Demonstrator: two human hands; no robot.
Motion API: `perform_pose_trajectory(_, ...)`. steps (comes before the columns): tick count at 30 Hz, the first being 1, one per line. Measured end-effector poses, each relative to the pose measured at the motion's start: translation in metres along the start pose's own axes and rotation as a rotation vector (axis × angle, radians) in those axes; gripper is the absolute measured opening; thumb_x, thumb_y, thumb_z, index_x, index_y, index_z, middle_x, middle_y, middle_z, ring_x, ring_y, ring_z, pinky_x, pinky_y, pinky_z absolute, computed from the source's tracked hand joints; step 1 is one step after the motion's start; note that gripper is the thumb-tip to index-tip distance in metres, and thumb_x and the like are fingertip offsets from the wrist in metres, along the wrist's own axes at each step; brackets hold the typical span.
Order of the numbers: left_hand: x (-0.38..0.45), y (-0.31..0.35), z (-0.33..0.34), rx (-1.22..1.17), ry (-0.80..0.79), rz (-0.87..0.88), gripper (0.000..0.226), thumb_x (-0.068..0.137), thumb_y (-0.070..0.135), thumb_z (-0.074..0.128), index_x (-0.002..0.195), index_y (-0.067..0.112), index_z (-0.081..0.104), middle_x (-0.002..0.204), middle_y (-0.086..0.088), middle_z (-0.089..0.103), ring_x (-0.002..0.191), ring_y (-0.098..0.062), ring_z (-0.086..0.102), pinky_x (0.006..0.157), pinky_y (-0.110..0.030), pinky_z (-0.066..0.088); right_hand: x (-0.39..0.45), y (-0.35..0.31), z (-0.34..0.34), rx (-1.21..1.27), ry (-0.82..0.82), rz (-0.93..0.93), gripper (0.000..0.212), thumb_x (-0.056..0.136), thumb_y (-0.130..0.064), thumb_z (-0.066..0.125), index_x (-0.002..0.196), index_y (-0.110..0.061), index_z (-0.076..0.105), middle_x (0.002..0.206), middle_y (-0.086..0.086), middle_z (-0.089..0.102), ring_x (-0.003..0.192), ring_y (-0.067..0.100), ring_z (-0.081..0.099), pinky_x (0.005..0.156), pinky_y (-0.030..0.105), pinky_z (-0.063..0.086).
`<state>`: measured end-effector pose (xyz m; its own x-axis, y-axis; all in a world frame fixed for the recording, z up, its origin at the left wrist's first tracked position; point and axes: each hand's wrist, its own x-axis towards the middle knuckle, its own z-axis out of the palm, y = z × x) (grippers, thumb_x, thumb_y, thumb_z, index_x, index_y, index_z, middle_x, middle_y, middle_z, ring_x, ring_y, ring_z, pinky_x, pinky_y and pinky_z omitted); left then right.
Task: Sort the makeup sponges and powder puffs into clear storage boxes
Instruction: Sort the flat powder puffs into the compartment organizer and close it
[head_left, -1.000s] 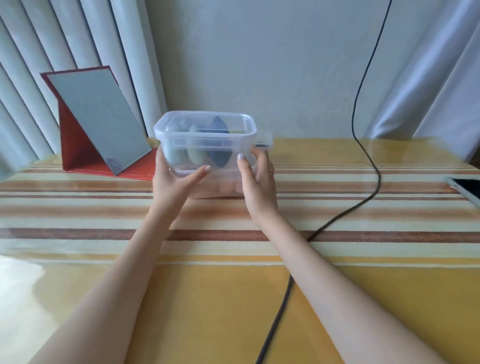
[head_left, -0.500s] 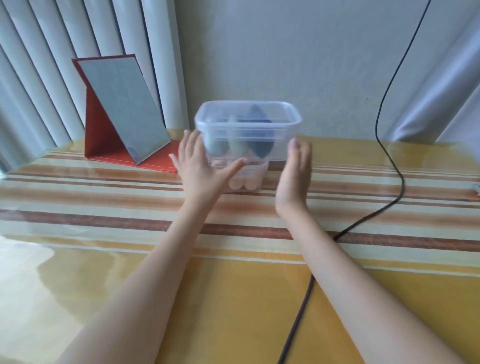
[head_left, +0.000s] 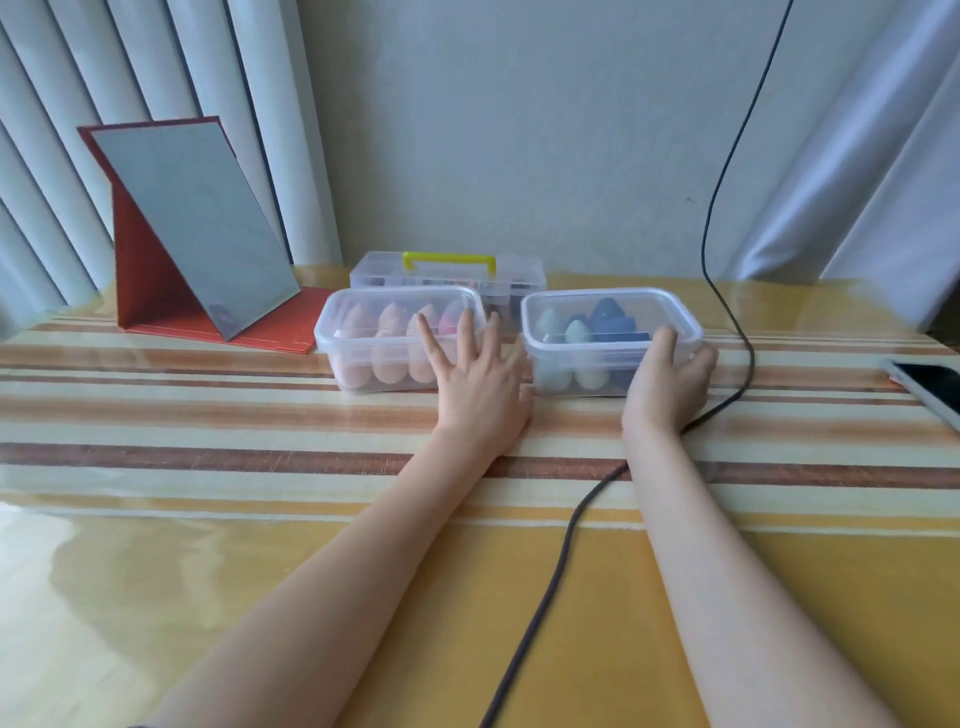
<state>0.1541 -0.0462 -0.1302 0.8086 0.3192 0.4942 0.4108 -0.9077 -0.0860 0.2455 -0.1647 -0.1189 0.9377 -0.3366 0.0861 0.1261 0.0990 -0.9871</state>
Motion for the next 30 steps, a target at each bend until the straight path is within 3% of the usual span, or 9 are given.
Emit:
perform_pose_trajectory(4,-0.002,-0.020,-0.003,-0.067,0.082,-0.018,0.027,0.083,0.017,0.051,0.108,0.015,0.062,0.127,-0.003,0.043,0.125,-0.023,0.035,0.110,-0.059,0.007,0.000,0.009,0.006,-0.280,-0.180,-0.073,0.048,0.096,-0.050,0.042,0.108,-0.006,0.059,0.106,0.008,0.063,0.099,0.028,0.058,0.072,0.031,0.038)
perform_pose_trajectory(8,-0.001,-0.040,-0.011,-0.253,0.367,-0.084,0.022,0.074,0.013,0.066,0.092,0.003,0.057,0.107,-0.021,0.055,0.094,-0.036,0.056,0.088,-0.047,0.040,-0.002,0.009,0.007,-0.270,-0.244,-0.079,0.054,0.096,-0.052,0.042,0.133,-0.014,0.048,0.129,0.008,0.058,0.116,0.028,0.054,0.079,0.029,0.038)
perform_pose_trajectory(9,-0.002,-0.046,-0.012,-0.219,0.345,-0.134,0.033,0.075,0.024,0.068,0.100,0.004,0.056,0.115,-0.019,0.055,0.102,-0.036,0.055,0.095,-0.050,0.036,-0.002,0.008,0.007,-0.260,-0.247,-0.089,0.055,0.096,-0.052,0.043,0.138,-0.016,0.043,0.134,0.008,0.055,0.119,0.028,0.052,0.081,0.028,0.037)
perform_pose_trajectory(11,-0.004,-0.057,-0.008,-0.163,0.200,-0.206,0.056,0.081,0.046,0.060,0.125,0.014,0.049,0.137,-0.005,0.049,0.130,-0.029,0.039,0.112,-0.054,0.009,-0.005,0.008,0.006,-0.260,-0.259,-0.155,0.052,0.096,-0.051,0.046,0.136,-0.019,0.045,0.127,0.005,0.059,0.113,0.026,0.055,0.077,0.026,0.037)
perform_pose_trajectory(13,-0.006,-0.063,-0.002,-0.171,0.171,-0.205,0.056,0.083,0.051,0.055,0.130,0.021,0.048,0.137,0.005,0.052,0.137,-0.022,0.032,0.114,-0.052,-0.005,-0.008,0.007,0.006,-0.269,-0.256,-0.239,0.049,0.094,-0.052,0.049,0.130,-0.020,0.050,0.116,0.003,0.063,0.105,0.024,0.059,0.074,0.026,0.040)
perform_pose_trajectory(19,-0.011,-0.070,-0.006,-0.312,0.327,-0.228,0.039,0.071,0.047,0.063,0.103,0.024,0.060,0.112,0.010,0.066,0.121,-0.021,0.045,0.108,-0.039,0.004,-0.014,0.007,0.011,-0.326,-0.177,-0.268,0.048,0.089,-0.056,0.055,0.121,-0.020,0.052,0.119,0.006,0.056,0.109,0.025,0.052,0.071,0.030,0.037)
perform_pose_trajectory(24,-0.012,-0.080,-0.008,-0.385,0.314,-0.161,0.039,0.071,0.045,0.064,0.105,0.024,0.061,0.110,0.012,0.065,0.115,-0.023,0.047,0.102,-0.031,0.010,-0.015,0.007,0.014,-0.306,-0.164,-0.293,0.037,0.089,-0.040,0.060,0.115,-0.014,0.052,0.120,0.011,0.048,0.109,0.028,0.048,0.071,0.029,0.035)
perform_pose_trajectory(27,-0.010,-0.083,-0.010,-0.408,0.238,-0.142,0.050,0.074,0.053,0.048,0.112,0.023,0.059,0.116,0.010,0.063,0.118,-0.023,0.044,0.107,-0.038,0.012,-0.014,0.009,0.013,-0.295,-0.200,-0.284,0.034,0.089,-0.037,0.058,0.116,-0.018,0.051,0.120,0.008,0.047,0.105,0.027,0.051,0.070,0.031,0.038)
perform_pose_trajectory(30,-0.013,-0.080,-0.018,-0.432,0.207,-0.148,0.063,0.070,0.056,0.031,0.115,0.022,0.058,0.118,0.007,0.062,0.123,-0.021,0.042,0.112,-0.044,0.011,-0.019,0.006,0.015,-0.452,-0.146,-0.315,0.044,0.091,-0.045,0.053,0.125,-0.016,0.050,0.129,0.010,0.045,0.116,0.030,0.044,0.084,0.040,0.044)
